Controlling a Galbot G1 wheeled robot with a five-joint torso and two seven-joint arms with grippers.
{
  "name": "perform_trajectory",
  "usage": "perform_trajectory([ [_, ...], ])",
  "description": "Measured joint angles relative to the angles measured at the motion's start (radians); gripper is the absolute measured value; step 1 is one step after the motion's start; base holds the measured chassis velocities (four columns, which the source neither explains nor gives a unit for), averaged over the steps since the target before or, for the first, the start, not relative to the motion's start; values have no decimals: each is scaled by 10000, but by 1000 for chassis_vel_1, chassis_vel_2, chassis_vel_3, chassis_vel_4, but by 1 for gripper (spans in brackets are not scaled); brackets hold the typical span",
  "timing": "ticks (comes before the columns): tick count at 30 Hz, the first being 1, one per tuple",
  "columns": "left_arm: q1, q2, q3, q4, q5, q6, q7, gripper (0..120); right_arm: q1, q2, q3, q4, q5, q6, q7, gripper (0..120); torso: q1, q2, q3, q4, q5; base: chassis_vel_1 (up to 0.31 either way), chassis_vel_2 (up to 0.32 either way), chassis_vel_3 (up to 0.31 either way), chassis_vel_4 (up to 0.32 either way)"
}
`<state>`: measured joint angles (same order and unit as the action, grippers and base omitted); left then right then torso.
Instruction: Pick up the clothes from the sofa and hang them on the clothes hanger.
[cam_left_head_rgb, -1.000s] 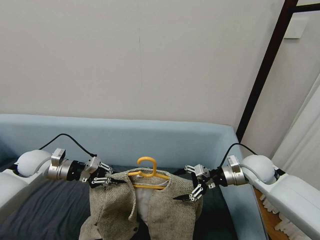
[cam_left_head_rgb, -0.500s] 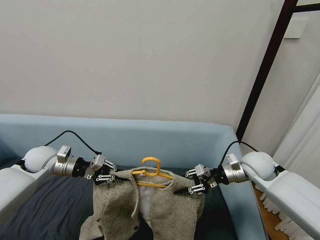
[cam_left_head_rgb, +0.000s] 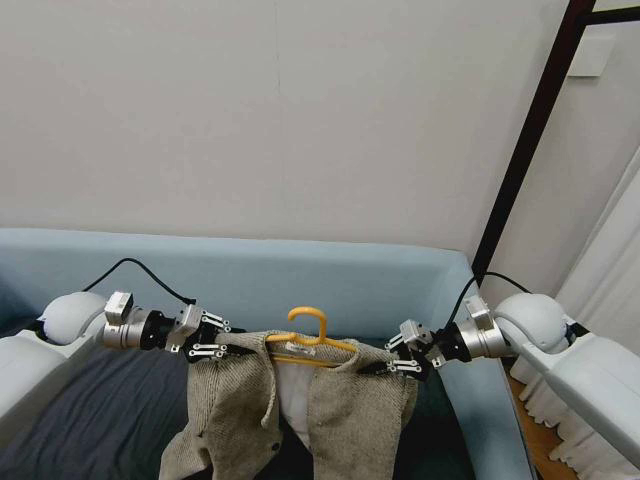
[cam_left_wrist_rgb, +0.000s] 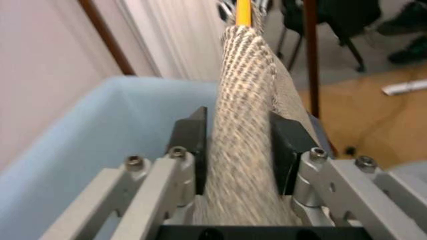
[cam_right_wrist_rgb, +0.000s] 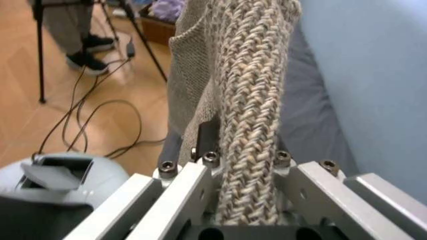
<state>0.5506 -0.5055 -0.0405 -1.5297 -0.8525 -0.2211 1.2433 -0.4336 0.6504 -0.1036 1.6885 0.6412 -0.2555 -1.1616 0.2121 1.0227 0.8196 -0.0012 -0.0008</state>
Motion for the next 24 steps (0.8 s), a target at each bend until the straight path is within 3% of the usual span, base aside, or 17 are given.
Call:
perform_trajectory([
  [5,313,222,-578,-209,-959,-286,-298,50,-35,-319,320,111,623,-298,243,3,0,0,0,1,0,0,0,0,0],
  [9,711,229,-1166,-615,-2846,-722,-1297,69,-472,-972,909,598,1524,-766,781,3,0,0,0,2,3,0,0,0,0],
  [10,711,229,-1166,-615,-2846,-722,-1297,69,-472,-972,909,598,1524,-766,781,3,0,0,0,2,3,0,0,0,0],
  [14,1630,-191,-2226,-1243,-4086,-1004,-3051,86,-847,-1578,1340,1073,1897,-956,1581,3,0,0,-1,-10,2,0,0,0,0],
  [15,1630,-191,-2226,-1243,-4086,-1004,-3051,86,-847,-1578,1340,1073,1897,-956,1581,3,0,0,-1,-10,2,0,0,0,0],
  [19,3698,-737,-3415,-2622,-3445,-1118,-5865,99,-972,-1946,1325,1629,2602,-1031,3537,3,0,0,-1,4,-2,0,0,0,0],
  [20,3698,-737,-3415,-2622,-3445,-1118,-5865,99,-972,-1946,1325,1629,2602,-1031,3537,3,0,0,-1,4,-2,0,0,0,0],
  [21,4597,-1081,-3639,-3341,-2571,-1157,-7117,100,-1037,-2086,1228,1981,3077,-1032,4609,3,-1,0,0,10,1,0,0,0,0],
  [24,5536,-1815,-3339,-4230,-1051,-1172,-8822,100,-1265,-2440,1225,2604,3799,-1077,6057,3,-2,1,-1,-1,1,0,0,0,0],
])
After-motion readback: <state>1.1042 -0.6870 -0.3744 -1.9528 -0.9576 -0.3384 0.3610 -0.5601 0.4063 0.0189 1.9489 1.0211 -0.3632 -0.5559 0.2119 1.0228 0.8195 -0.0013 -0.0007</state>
